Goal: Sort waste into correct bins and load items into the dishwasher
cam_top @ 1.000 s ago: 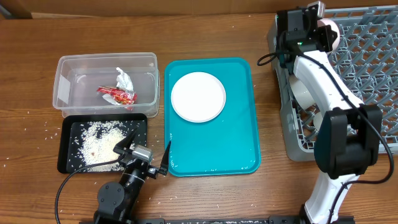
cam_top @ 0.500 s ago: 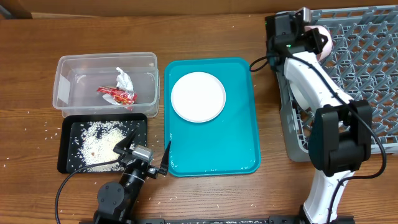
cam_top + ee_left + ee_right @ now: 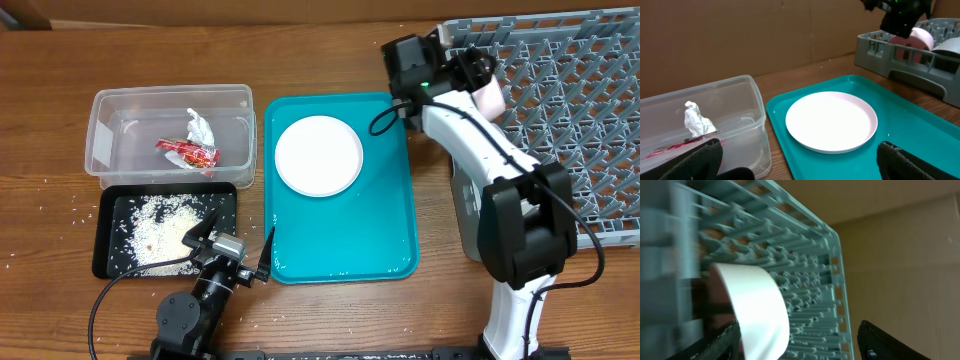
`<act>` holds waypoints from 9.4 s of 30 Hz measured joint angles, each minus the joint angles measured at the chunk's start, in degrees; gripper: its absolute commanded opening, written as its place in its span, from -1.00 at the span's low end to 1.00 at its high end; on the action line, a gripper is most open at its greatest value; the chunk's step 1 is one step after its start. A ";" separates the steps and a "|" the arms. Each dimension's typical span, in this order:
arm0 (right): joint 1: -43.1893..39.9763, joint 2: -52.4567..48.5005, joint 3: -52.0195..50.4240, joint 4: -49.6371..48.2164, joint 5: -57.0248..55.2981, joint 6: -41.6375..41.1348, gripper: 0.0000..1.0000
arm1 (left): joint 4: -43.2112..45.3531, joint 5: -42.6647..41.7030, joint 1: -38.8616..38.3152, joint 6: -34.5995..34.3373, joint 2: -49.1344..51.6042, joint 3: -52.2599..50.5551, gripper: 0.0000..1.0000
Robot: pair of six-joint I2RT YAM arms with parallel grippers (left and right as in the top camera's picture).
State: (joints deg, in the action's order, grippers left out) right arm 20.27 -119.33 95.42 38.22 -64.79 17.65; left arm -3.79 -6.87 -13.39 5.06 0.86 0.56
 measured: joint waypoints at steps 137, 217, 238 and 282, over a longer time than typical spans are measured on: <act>-18.69 28.15 -17.07 -6.21 2.86 -2.58 -0.92 | 0.02 0.00 0.00 0.00 0.00 0.00 1.00; 39.93 33.11 -5.42 -0.46 83.80 -25.97 1.00 | 0.04 0.00 0.00 0.00 0.00 -0.02 1.00; -21.03 37.44 2.12 19.50 92.45 -23.61 1.00 | 0.04 0.00 0.00 0.00 0.00 -0.04 1.00; -16.06 98.62 -60.30 -14.71 90.07 -20.17 1.00 | 0.13 0.00 0.00 0.00 0.00 -0.04 1.00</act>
State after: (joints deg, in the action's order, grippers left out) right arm 4.21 -20.71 35.11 23.51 25.28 -2.52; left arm -3.66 -6.87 -13.39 5.06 0.86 0.51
